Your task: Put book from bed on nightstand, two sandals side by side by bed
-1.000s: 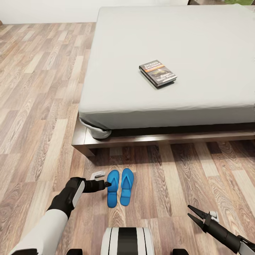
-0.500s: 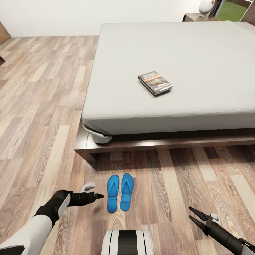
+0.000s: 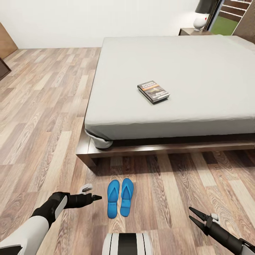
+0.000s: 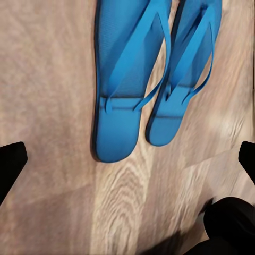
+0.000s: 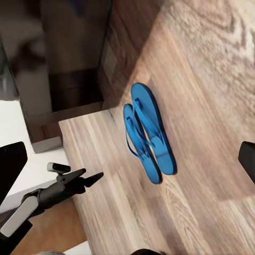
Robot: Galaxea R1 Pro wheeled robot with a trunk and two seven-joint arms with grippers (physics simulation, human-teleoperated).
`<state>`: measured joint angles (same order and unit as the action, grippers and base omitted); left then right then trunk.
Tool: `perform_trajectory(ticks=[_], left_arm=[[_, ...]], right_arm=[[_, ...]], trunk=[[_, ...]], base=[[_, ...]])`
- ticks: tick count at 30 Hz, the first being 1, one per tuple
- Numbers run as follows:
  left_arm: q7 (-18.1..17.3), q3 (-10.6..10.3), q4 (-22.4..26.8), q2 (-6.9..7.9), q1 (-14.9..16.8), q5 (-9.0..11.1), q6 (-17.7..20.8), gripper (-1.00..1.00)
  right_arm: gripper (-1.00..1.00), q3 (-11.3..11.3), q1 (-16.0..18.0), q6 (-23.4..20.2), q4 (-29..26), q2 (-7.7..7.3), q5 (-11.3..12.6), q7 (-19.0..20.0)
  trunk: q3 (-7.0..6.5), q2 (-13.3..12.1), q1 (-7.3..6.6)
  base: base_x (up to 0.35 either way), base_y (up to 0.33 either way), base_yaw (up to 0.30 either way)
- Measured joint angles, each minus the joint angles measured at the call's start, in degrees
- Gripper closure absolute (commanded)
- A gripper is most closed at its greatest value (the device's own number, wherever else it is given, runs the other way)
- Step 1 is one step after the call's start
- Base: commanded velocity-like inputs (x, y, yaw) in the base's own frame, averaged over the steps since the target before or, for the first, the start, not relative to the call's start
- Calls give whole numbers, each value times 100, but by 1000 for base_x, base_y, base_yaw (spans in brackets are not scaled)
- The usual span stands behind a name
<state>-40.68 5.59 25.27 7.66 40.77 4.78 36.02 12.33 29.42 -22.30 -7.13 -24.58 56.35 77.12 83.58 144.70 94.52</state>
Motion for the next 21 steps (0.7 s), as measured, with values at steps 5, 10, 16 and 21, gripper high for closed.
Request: perform_trajectory(ticks=[5, 10, 16, 21], left_arm=[[-10, 0, -5, 0, 0, 8, 5, -100], [-15, 0, -5, 0, 0, 5, 6, -100], [-59, 0, -5, 3, 0, 9, 7, -100], [-193, 0, -10, 9, 0, 1, 7, -100]], right_arm=[[-100, 0, 0, 12, 0, 0, -2, 0], [-100, 0, 0, 4, 0, 0, -4, 0], [-100, 3, 0, -18, 0, 0, -11, -3], [-100, 3, 0, -27, 0, 0, -15, -9]], trunk=[[-111, -7, -13], [-222, -13, -26], [-355, -21, -41], [-466, -28, -54]], base=[[0, 0, 0], [0, 0, 0], [0, 0, 0], [0, 0, 0]])
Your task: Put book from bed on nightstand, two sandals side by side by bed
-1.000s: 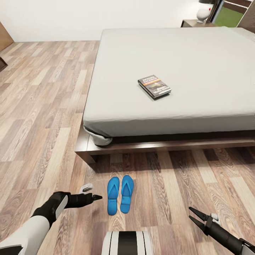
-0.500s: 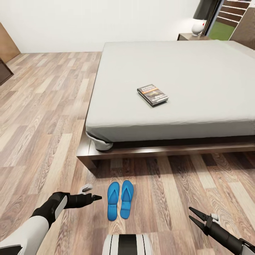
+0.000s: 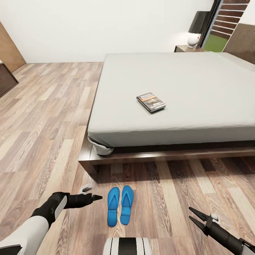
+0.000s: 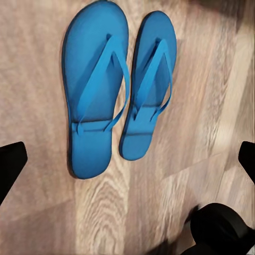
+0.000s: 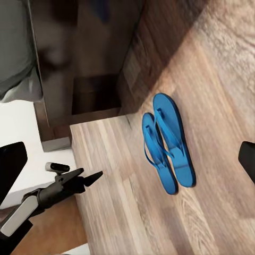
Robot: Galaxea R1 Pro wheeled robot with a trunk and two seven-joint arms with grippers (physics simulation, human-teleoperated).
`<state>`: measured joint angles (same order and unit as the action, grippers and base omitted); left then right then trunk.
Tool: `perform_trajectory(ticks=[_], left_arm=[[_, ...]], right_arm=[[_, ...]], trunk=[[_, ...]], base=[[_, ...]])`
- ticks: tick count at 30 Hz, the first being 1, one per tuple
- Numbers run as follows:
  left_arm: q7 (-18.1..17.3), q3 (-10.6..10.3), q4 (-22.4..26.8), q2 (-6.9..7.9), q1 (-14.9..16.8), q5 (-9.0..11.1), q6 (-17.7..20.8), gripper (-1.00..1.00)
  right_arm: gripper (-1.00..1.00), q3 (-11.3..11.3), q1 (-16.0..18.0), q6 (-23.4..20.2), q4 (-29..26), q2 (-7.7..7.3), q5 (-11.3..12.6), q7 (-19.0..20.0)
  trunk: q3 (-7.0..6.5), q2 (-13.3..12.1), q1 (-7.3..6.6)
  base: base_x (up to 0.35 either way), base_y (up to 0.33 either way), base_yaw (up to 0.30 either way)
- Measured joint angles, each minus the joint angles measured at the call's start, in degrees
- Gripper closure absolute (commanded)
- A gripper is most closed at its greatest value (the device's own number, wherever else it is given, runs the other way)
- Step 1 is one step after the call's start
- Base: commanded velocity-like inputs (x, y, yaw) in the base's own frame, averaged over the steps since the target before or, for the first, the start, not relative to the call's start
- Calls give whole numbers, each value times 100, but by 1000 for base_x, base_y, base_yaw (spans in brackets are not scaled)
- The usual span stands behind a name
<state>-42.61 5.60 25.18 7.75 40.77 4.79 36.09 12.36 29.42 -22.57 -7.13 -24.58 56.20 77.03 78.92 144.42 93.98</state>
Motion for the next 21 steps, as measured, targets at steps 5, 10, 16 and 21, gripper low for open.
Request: perform_trajectory(ticks=[5, 10, 16, 21], left_arm=[[-136, 0, -16, 10, 0, -6, 0, -100], [-274, 0, -76, 73, 0, -3, 1, -100], [-416, -1, -220, 165, 0, -1, -7, -100], [-565, -3, -465, 288, -4, 12, -24, -100]], right_arm=[[-100, -2, 0, -3, 5, 0, -1, -2], [-100, -2, 0, -4, 8, 1, -2, -5], [-100, -6, 0, -4, 8, 0, -7, -21], [-100, -9, 0, -2, 12, 0, -5, -118]], trunk=[[-111, -7, -13], [-222, -13, -26], [-355, -21, -41], [-465, -28, -54]], base=[[0, 0, 0], [0, 0, 0], [0, 0, 0], [0, 0, 0]])
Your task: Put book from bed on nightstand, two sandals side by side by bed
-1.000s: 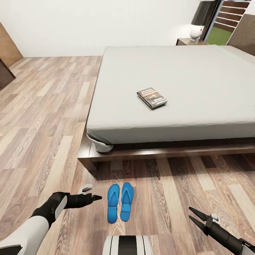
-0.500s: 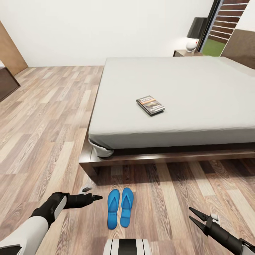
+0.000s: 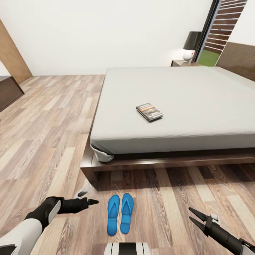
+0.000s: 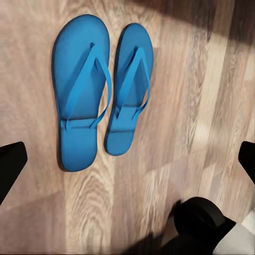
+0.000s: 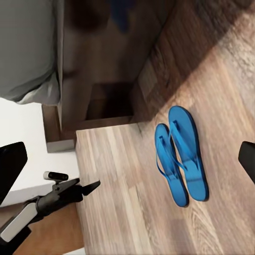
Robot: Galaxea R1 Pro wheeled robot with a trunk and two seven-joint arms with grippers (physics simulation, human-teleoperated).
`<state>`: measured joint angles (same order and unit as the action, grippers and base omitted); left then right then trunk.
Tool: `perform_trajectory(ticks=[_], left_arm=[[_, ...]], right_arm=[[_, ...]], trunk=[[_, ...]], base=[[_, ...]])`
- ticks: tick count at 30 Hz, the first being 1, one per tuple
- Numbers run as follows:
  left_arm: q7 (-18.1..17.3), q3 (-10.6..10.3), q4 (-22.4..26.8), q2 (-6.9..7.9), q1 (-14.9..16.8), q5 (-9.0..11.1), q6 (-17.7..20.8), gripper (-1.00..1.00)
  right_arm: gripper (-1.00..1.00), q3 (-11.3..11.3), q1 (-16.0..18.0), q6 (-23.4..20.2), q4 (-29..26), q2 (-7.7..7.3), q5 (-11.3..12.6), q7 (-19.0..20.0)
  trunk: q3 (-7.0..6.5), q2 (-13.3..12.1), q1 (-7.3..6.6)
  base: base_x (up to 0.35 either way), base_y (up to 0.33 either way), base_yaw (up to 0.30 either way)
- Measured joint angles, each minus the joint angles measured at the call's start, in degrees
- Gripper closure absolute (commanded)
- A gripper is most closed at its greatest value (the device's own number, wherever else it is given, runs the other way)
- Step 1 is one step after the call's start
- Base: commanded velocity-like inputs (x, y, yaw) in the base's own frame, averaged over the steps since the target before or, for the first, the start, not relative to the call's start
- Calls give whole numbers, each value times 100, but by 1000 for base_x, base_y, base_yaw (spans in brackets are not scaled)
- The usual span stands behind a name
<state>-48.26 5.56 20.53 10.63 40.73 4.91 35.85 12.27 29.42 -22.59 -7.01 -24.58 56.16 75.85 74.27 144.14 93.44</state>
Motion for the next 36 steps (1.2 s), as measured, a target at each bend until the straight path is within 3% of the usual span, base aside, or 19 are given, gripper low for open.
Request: perform_trajectory(ticks=[5, 11, 26, 36], left_arm=[[-450, 6, -347, 127, -9, 20, -57, -100], [-707, 9, -565, 193, -20, 37, -91, -100], [-802, 9, -692, 409, -31, 134, -92, -100], [-800, 2, -749, 438, -27, 155, -80, -100]], right_arm=[[-100, 4, 0, 40, 5, 0, 8, -114], [-100, 7, 0, 48, 5, 0, 6, -142], [-100, 3, 0, 41, 6, 1, 0, -160], [-100, -1, 0, 43, 6, -1, -9, -165]], trunk=[[-111, -7, -13], [-244, -15, -28], [-577, -35, -67], [-798, -48, -93]], base=[[0, 0, 0], [0, 0, 0], [0, 0, 0], [0, 0, 0]])
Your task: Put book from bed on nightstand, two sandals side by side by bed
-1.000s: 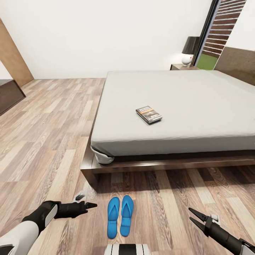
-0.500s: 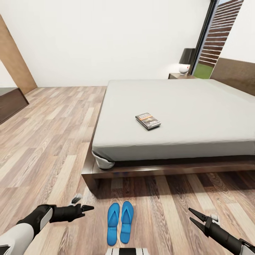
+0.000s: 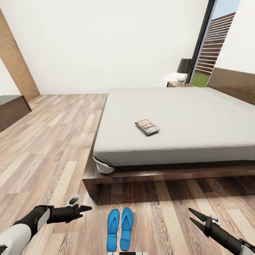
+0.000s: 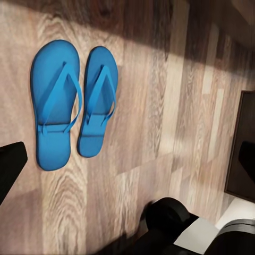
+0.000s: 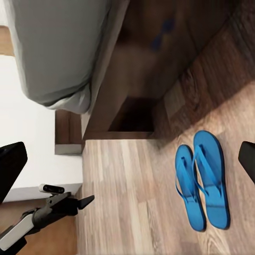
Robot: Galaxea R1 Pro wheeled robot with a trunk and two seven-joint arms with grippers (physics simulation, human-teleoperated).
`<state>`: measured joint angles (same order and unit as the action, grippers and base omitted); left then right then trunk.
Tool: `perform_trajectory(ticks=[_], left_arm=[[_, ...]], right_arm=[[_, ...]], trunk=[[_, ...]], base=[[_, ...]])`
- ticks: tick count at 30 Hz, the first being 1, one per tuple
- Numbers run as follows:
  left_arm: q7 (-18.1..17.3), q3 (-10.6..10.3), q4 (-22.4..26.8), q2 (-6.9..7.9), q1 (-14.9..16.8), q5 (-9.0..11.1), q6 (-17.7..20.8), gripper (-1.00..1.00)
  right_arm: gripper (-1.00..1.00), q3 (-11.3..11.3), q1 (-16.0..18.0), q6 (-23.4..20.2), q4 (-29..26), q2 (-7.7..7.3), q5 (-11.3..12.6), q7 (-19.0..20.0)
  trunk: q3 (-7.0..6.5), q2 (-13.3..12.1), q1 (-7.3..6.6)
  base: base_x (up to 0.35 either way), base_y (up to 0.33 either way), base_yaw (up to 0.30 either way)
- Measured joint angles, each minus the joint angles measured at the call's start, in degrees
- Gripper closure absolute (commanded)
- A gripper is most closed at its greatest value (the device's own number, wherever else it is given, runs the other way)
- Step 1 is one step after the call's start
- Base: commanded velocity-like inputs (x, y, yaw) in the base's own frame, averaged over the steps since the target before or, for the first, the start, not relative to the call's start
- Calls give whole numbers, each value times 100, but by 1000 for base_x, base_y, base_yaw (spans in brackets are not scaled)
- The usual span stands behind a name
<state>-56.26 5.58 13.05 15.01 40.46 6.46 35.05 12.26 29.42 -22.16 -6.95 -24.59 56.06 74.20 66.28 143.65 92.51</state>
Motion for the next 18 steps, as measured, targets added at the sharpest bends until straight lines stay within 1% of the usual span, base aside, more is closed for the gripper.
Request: perform_trajectory(ticks=[13, 18], left_arm=[[0, -3, -102, -6, -4, 3, 15, -100], [-1, 4, -159, -6, 2, -2, 17, -100]], right_arm=[[-100, -1, 0, -30, 0, -7, -13, -4], [-100, 2, 0, -37, 0, -7, -14, -92]], trunk=[[-288, -17, -33], [-399, -24, -46]], base=[[0, 0, 0], [0, 0, 0]])
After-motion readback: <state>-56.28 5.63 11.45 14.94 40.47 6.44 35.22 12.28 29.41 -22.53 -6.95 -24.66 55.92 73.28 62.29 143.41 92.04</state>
